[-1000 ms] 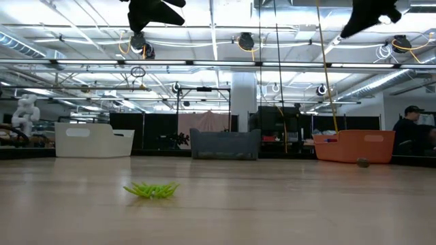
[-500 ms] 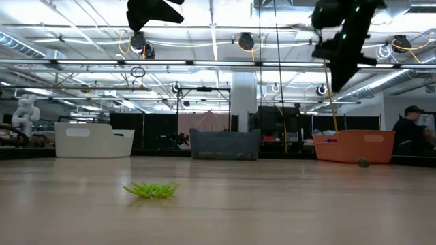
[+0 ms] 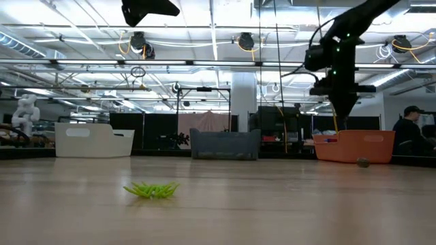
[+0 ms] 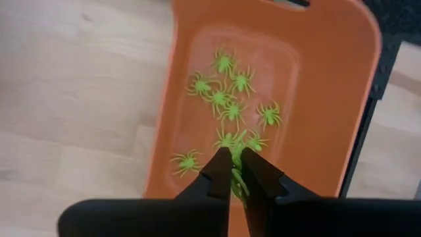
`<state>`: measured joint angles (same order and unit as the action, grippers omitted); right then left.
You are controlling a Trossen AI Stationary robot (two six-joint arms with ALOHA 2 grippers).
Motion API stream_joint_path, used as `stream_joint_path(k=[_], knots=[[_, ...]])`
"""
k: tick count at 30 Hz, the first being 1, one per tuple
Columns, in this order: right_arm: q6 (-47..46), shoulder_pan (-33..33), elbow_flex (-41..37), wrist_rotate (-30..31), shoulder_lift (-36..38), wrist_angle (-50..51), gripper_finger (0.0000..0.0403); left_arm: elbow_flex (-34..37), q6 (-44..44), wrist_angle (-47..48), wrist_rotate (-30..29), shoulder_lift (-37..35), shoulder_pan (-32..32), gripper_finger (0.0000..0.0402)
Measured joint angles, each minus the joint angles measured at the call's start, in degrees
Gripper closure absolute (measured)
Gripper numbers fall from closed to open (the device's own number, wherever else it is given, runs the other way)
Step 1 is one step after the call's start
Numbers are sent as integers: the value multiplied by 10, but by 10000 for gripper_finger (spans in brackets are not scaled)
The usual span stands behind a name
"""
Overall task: Sort Halloween decoration
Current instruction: Put the green toy spider into the orange bin, then put the black toy skull into the white bin
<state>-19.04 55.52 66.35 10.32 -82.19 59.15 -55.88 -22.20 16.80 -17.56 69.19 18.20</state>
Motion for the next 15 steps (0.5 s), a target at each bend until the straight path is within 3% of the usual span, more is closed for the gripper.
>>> stream_joint_path(k=[5, 12, 15], knots=[[-2, 4, 0, 3, -27, 22, 369, 0, 0, 2, -1, 0, 0, 219], [-26, 4, 0, 4, -20, 28, 278, 0, -26, 5, 3, 0, 0, 219], [0, 2, 0, -24, 1, 29, 245, 0, -30, 5, 8, 0, 0, 219]])
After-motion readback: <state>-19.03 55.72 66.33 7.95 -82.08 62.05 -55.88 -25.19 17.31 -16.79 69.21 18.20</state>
